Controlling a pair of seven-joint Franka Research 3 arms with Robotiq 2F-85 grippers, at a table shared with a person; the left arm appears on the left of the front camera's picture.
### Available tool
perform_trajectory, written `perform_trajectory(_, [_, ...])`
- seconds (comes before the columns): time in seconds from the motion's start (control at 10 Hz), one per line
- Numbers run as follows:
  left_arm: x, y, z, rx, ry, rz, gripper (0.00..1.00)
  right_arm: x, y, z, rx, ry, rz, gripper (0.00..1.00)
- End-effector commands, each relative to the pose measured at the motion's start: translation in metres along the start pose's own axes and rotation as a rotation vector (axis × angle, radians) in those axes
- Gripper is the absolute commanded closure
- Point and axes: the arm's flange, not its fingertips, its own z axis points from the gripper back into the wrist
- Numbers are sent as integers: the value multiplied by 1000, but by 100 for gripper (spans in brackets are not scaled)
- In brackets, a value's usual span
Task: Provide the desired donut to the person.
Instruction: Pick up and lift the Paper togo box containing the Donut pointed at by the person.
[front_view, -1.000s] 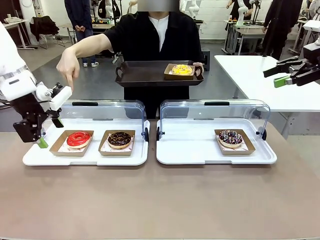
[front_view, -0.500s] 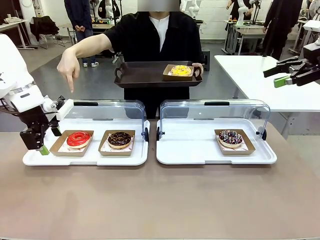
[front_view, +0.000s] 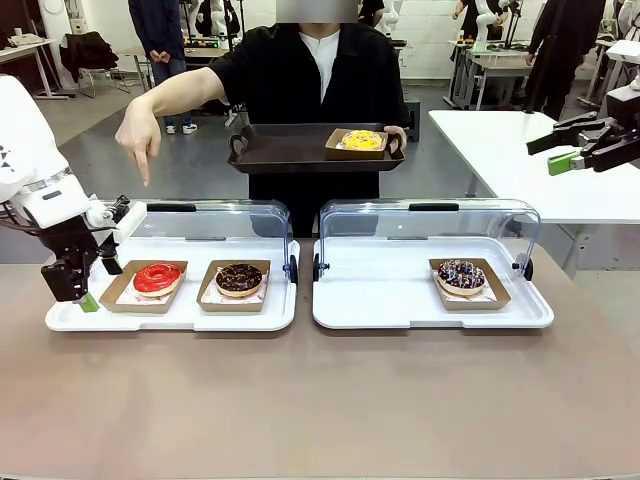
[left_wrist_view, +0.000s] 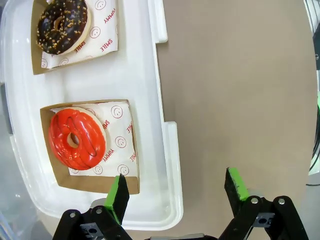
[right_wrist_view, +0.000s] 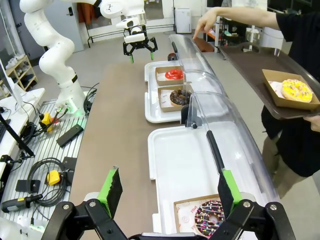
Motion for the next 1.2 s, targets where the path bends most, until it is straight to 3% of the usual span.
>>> perform_trajectory(0.0, [1, -2, 3, -2, -2, -3, 0, 1, 1, -1, 7, -3, -2, 0])
perform_trajectory(0.3, [0, 0, 1, 1, 0, -1, 0, 1, 1, -1, 7, -3, -2, 0])
perform_trajectory(0.6, [-9, 30, -27, -53, -9, 16, 0, 1, 1, -1, 7, -3, -2, 0])
perform_trajectory(1.1, [-16, 61, -61, 13, 108, 83, 0, 1, 1, -1, 7, -3, -2, 0])
